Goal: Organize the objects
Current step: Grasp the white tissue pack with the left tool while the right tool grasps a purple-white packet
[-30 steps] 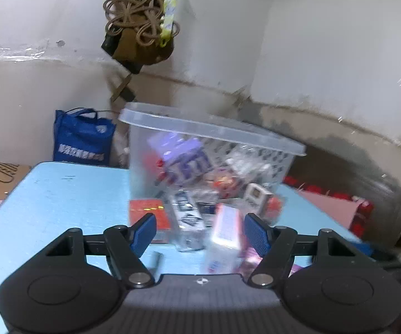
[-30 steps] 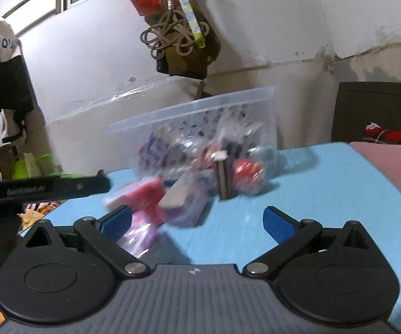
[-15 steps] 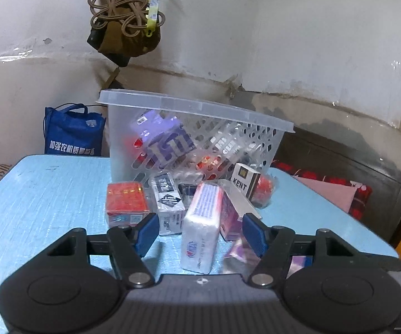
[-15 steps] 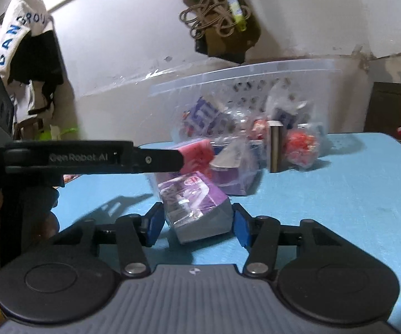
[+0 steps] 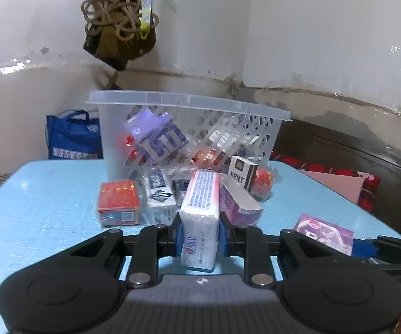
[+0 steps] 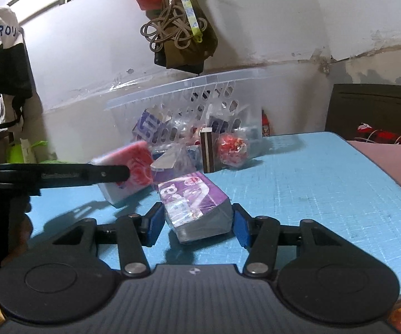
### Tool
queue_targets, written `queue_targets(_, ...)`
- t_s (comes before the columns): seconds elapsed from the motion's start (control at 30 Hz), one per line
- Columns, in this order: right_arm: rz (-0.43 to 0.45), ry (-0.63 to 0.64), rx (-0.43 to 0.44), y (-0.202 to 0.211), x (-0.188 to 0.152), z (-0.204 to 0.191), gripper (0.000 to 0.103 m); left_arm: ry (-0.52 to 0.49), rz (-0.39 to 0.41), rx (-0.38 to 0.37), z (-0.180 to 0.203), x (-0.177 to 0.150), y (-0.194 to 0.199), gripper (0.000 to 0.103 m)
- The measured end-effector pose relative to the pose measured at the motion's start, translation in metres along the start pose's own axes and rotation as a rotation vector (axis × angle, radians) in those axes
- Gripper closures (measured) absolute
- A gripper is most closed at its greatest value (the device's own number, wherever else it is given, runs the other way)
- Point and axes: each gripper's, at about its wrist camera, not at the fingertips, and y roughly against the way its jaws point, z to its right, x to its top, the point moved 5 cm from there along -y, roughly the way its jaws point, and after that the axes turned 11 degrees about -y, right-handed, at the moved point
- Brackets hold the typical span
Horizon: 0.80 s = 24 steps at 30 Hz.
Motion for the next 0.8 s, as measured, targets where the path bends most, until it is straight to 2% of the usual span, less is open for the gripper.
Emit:
queue_targets(0.3,0.008,0.007,0.000,-0.002,0.000,0.000,0.048,0.034,0.003,0.019,-0.008,-0.012,0.017,0.076)
queue_targets(0.8,0.076,0.003,-0.019,0.010,0.019,0.000,0.048,0.077,0.054,0.054,-0.024,-0.005,0.042,0.075)
